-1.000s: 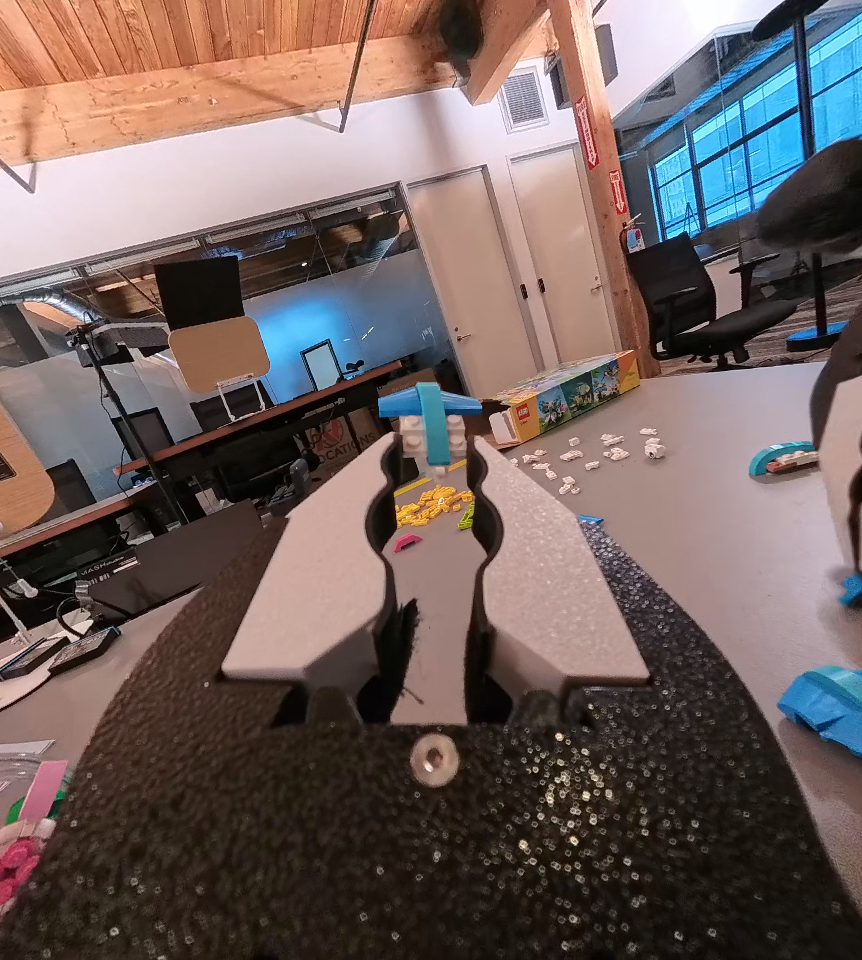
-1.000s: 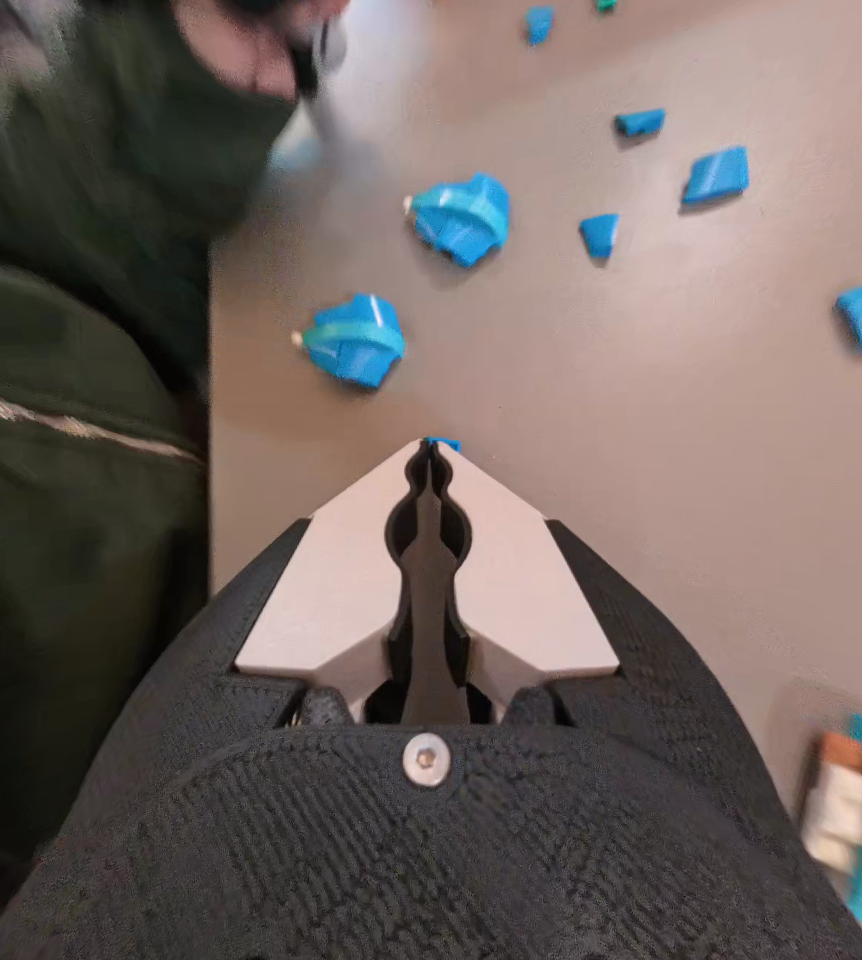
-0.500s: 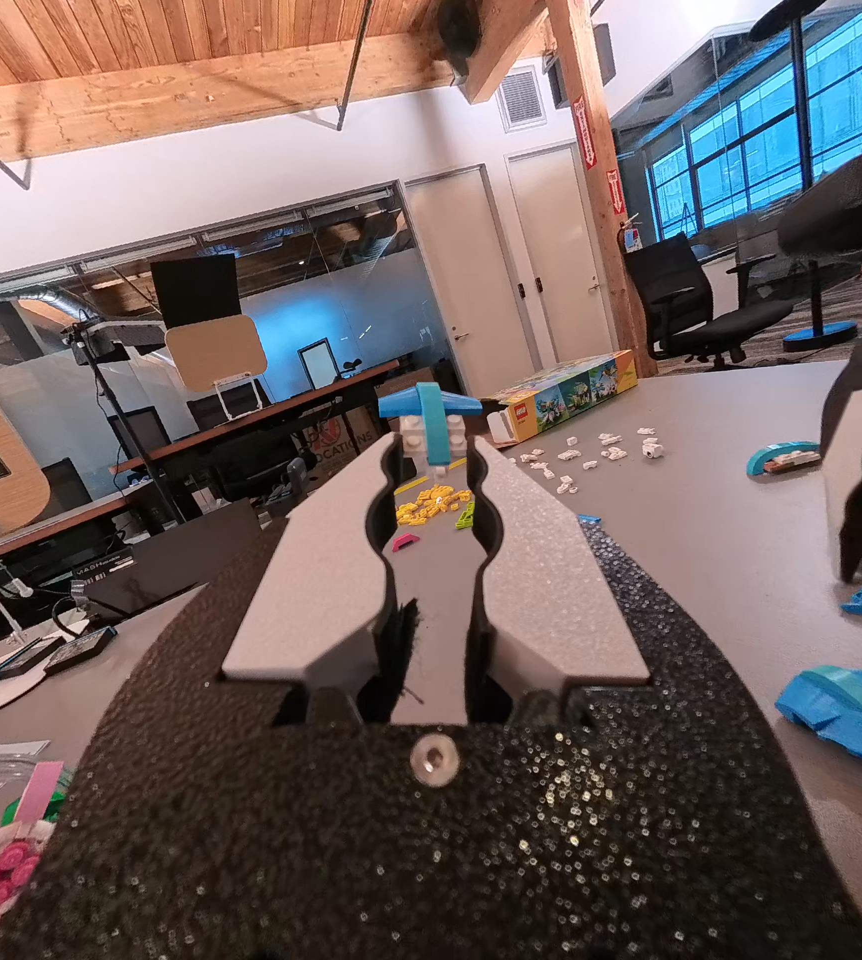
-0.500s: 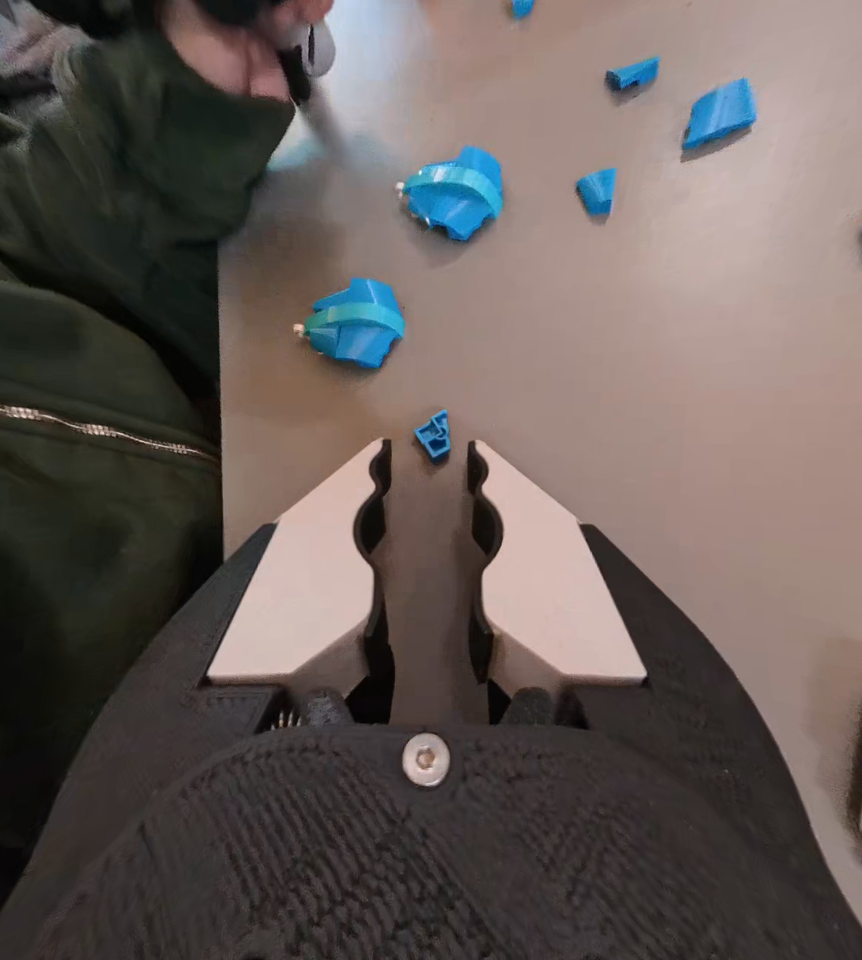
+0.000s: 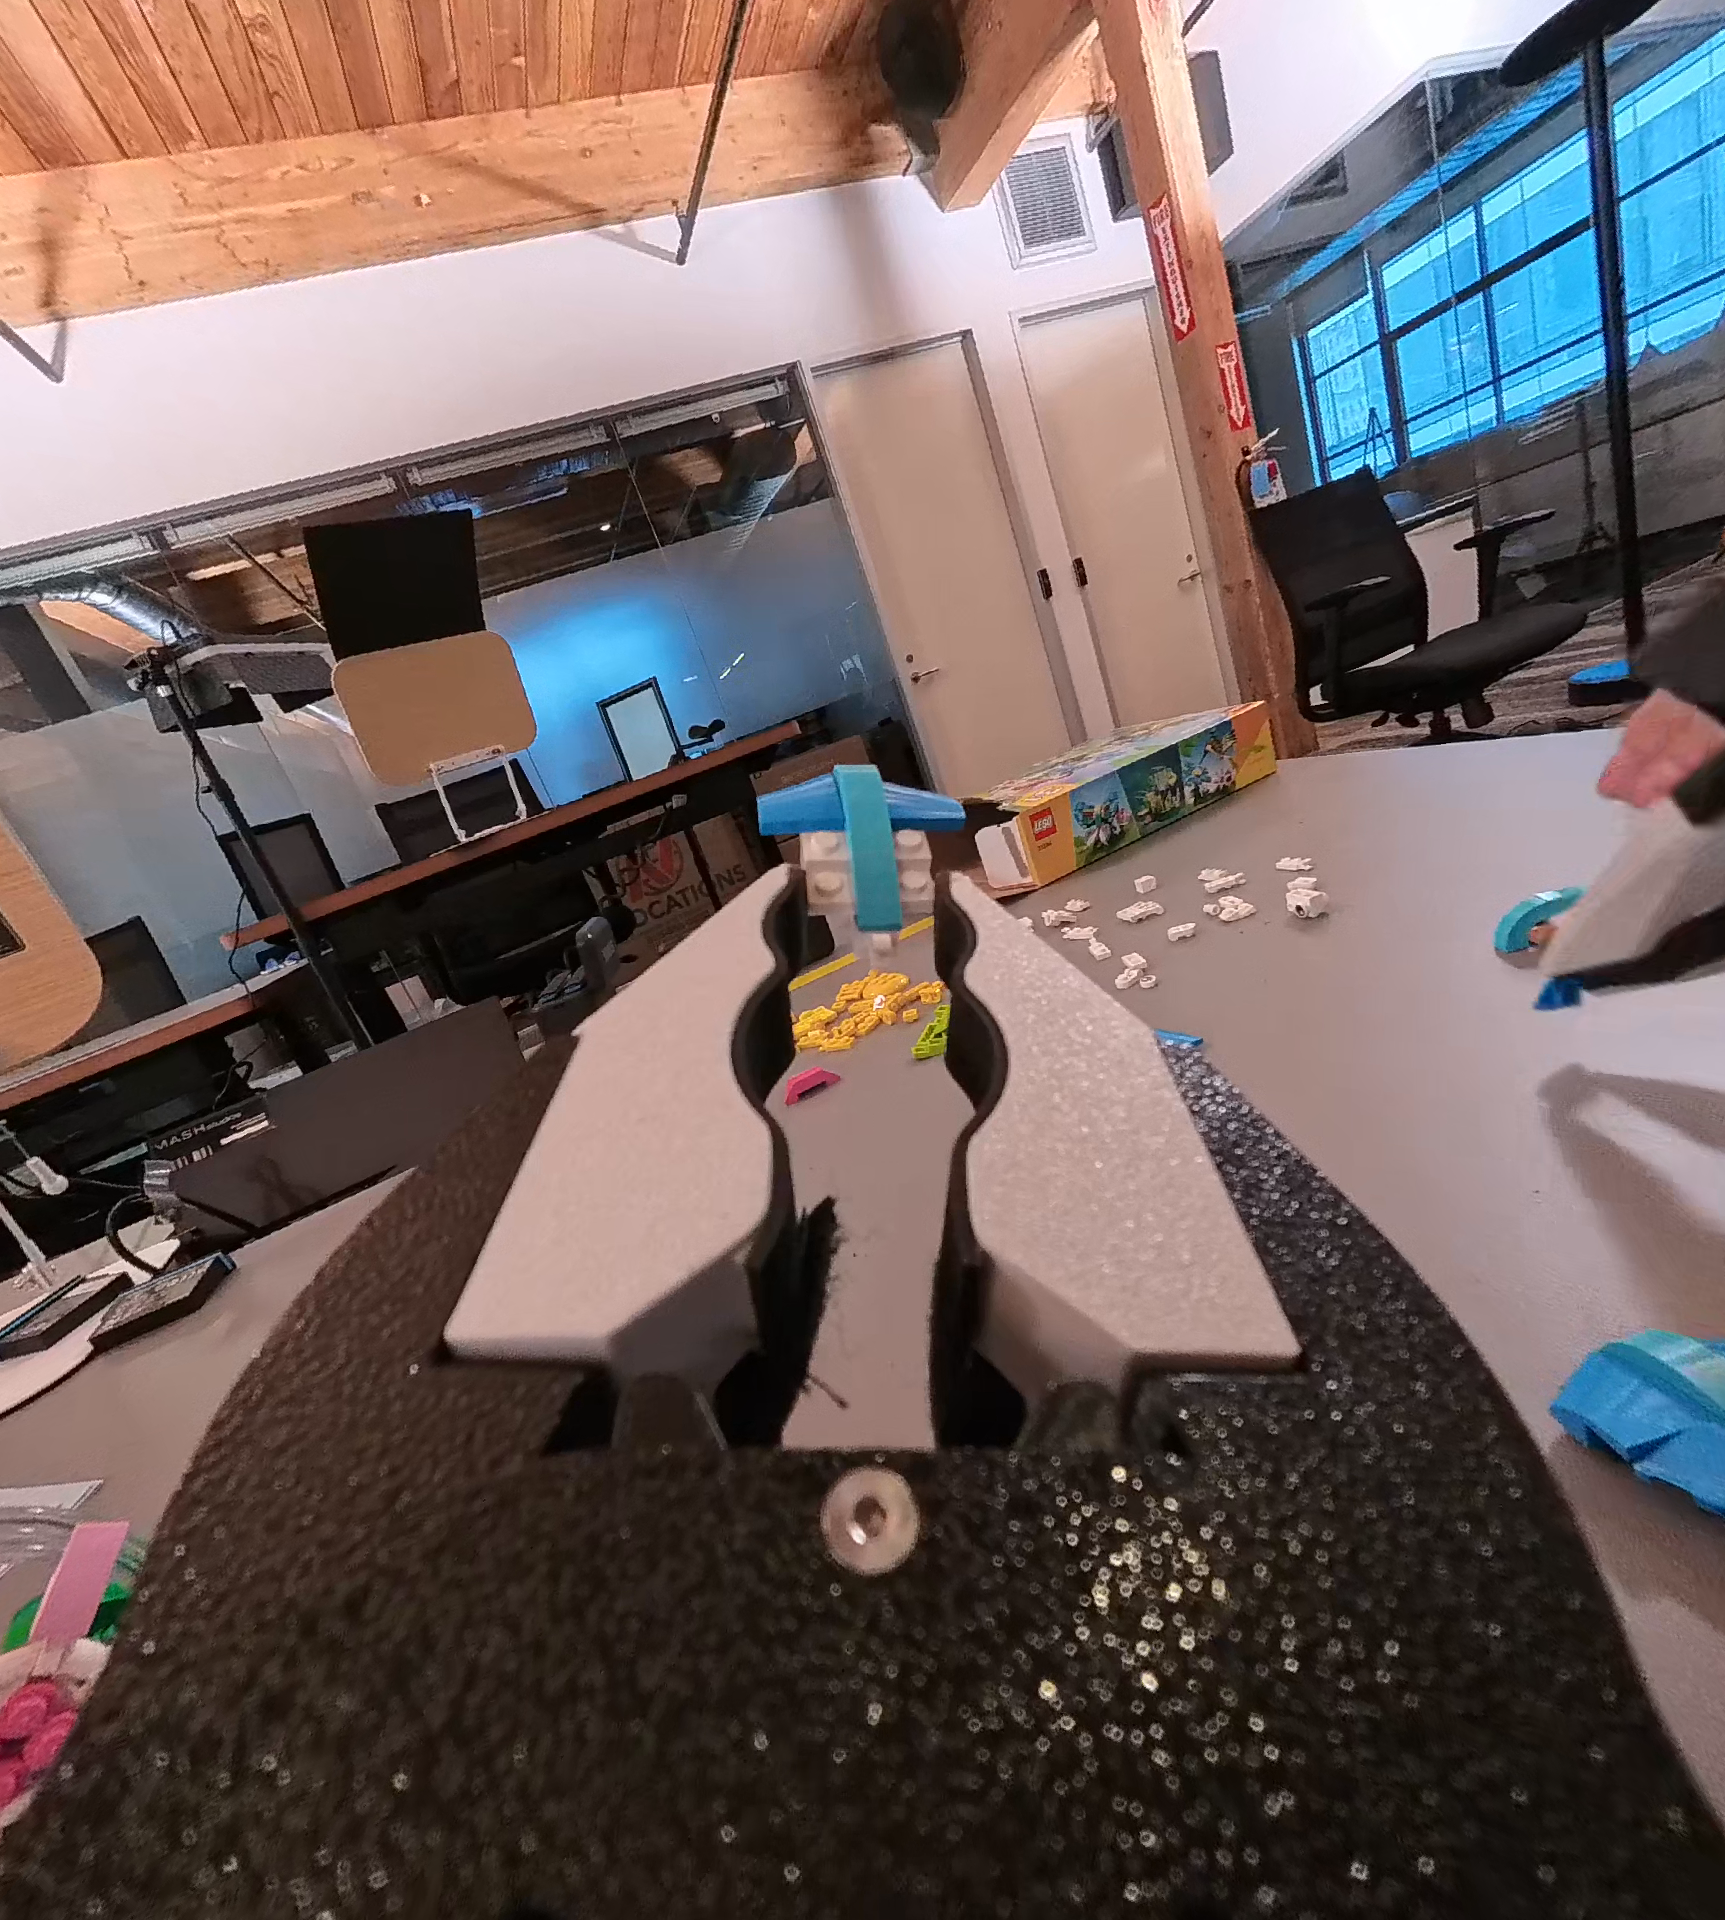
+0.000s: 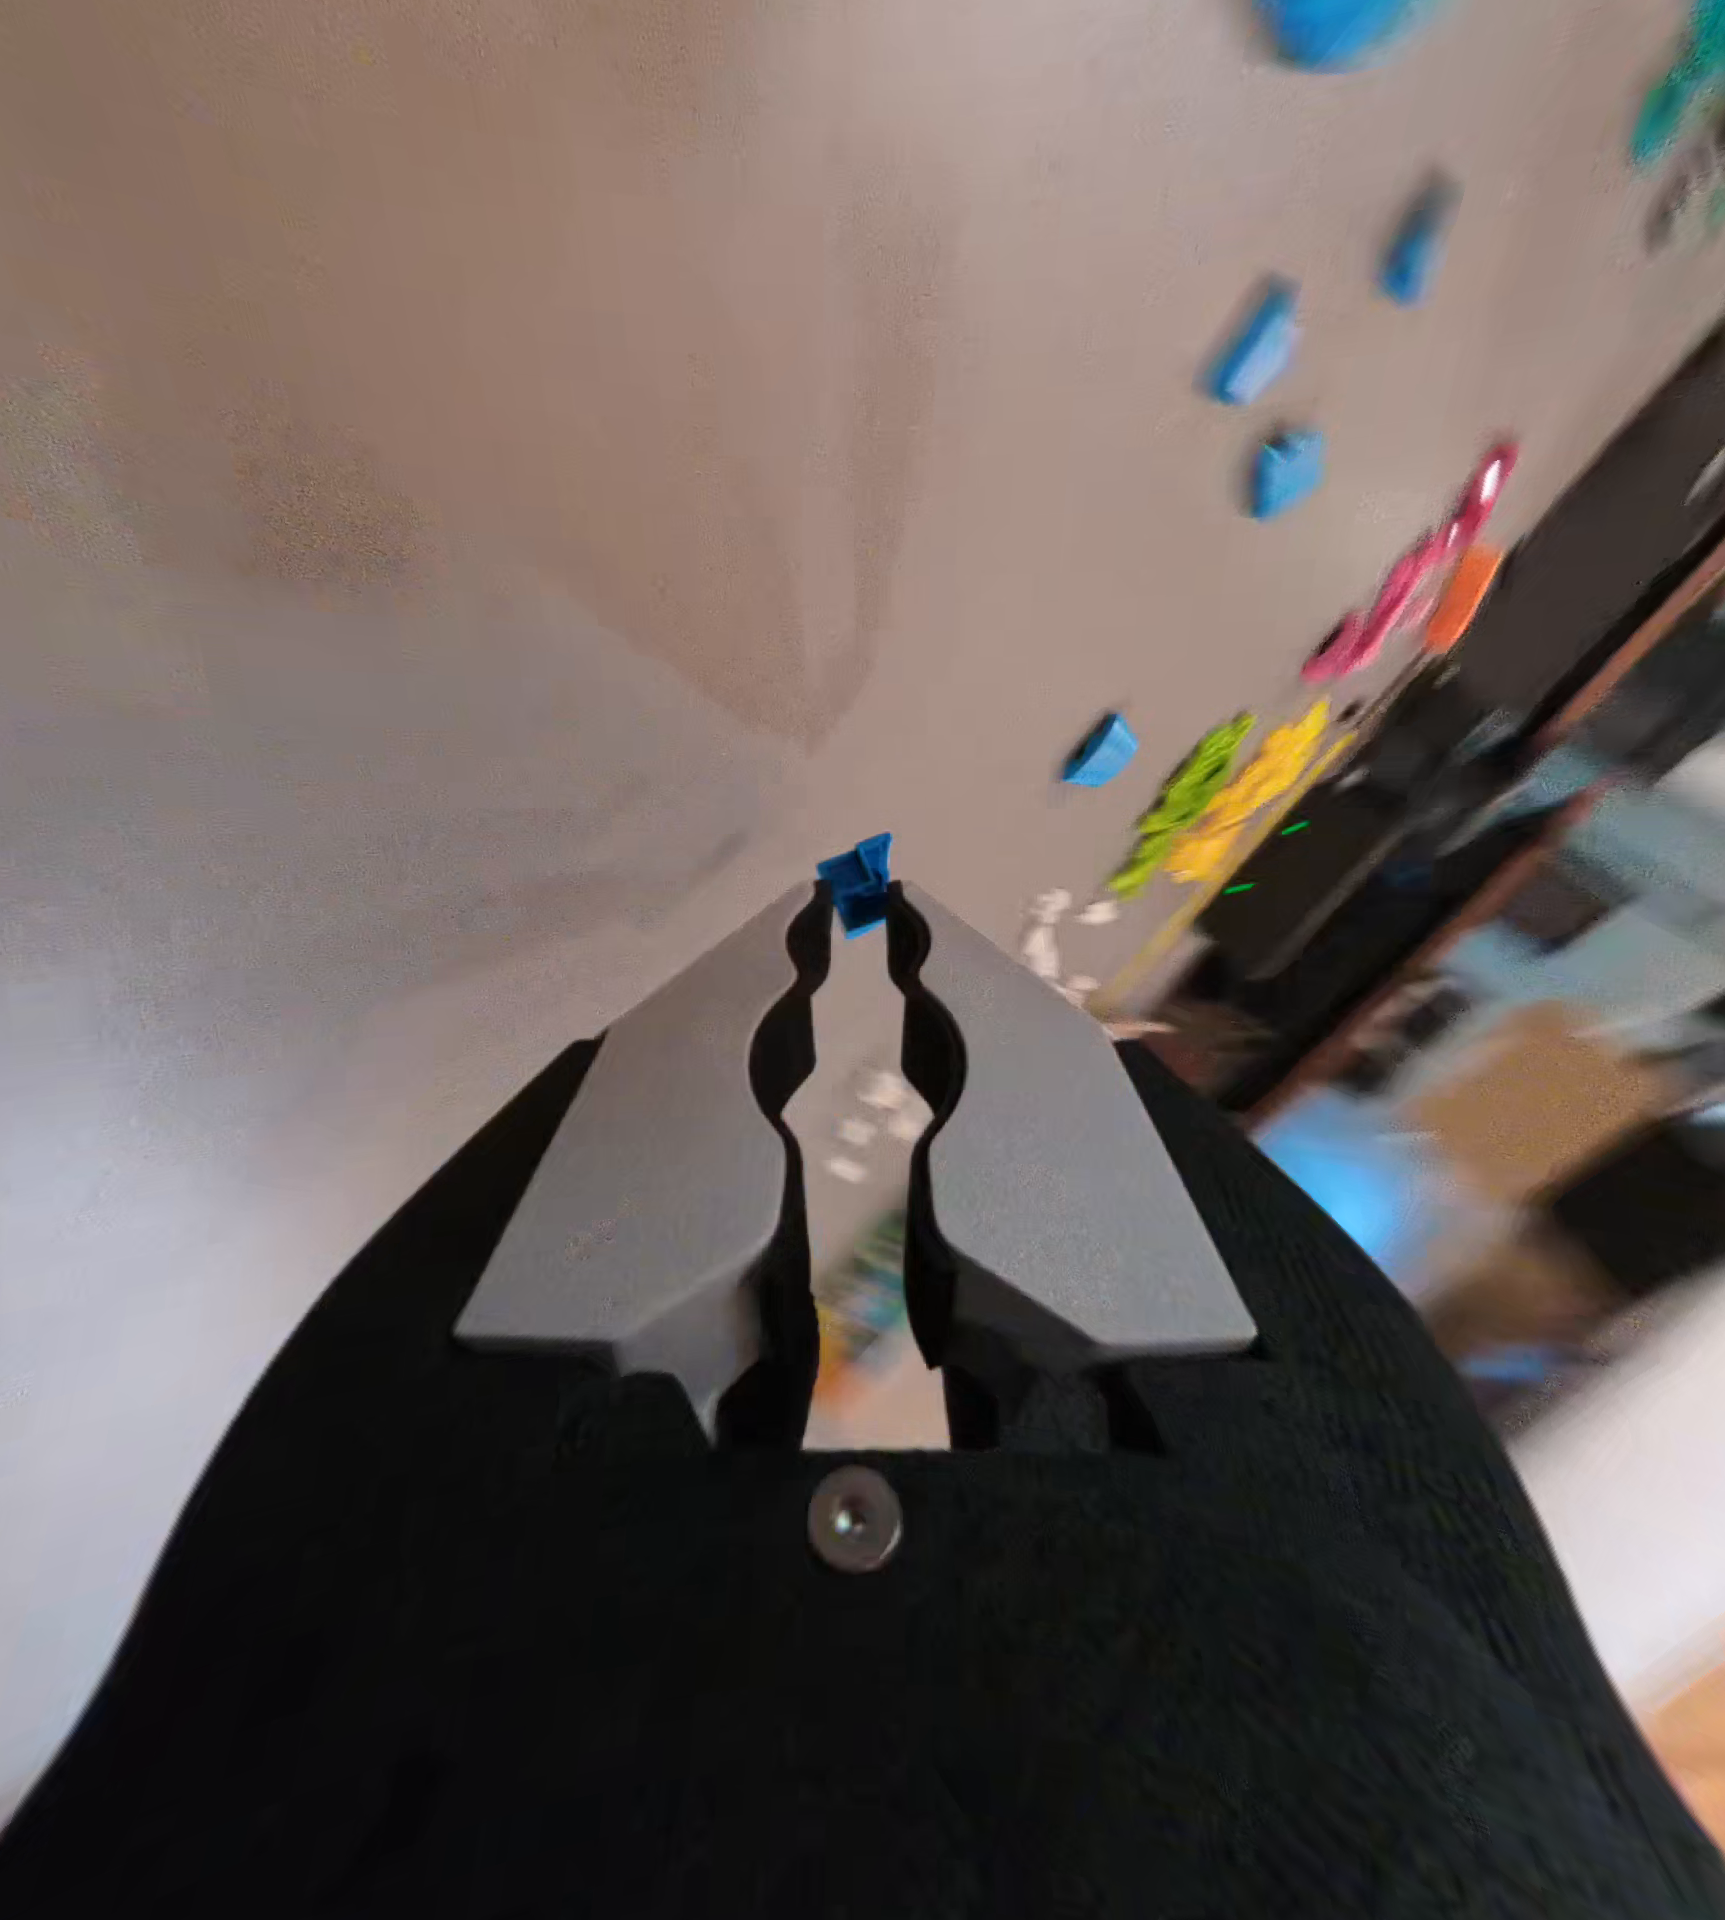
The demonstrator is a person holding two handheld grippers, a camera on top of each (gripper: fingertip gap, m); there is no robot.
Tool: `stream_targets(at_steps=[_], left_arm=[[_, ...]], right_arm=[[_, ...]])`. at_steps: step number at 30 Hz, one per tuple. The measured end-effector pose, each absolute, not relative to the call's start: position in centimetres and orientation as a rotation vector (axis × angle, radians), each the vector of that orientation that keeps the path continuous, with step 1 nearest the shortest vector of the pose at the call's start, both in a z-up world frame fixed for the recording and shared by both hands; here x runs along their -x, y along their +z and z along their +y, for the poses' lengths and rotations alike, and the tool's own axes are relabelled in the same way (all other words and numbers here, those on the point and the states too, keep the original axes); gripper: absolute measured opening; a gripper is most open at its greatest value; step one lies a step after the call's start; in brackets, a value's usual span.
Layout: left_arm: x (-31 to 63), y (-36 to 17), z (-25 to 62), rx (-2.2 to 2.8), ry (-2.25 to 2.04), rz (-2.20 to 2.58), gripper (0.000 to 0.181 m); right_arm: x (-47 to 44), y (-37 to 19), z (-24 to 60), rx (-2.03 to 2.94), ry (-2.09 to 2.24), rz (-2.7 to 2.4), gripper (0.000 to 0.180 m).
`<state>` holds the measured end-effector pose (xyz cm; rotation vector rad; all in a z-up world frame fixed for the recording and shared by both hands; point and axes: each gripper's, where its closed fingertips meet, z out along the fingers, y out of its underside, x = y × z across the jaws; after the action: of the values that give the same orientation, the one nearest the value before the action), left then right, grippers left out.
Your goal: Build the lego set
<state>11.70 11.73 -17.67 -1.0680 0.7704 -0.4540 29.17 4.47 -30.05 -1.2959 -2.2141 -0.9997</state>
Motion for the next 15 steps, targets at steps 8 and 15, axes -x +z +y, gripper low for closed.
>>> stream_targets(at_steps=[8,15], left_arm=[[-11.7,-17.7,11.8,1.068,-0.455,0.771,0.022],[-11.6,-17.6,11.7,1.065,-0.456,0.769,0.022]], right_arm=[[-27.0,-31.8,1.6,0.662,-1.176,-2.532,0.008],[-26.0,-30.7,-1.2,1.397,-0.443,-2.210,0.034]])
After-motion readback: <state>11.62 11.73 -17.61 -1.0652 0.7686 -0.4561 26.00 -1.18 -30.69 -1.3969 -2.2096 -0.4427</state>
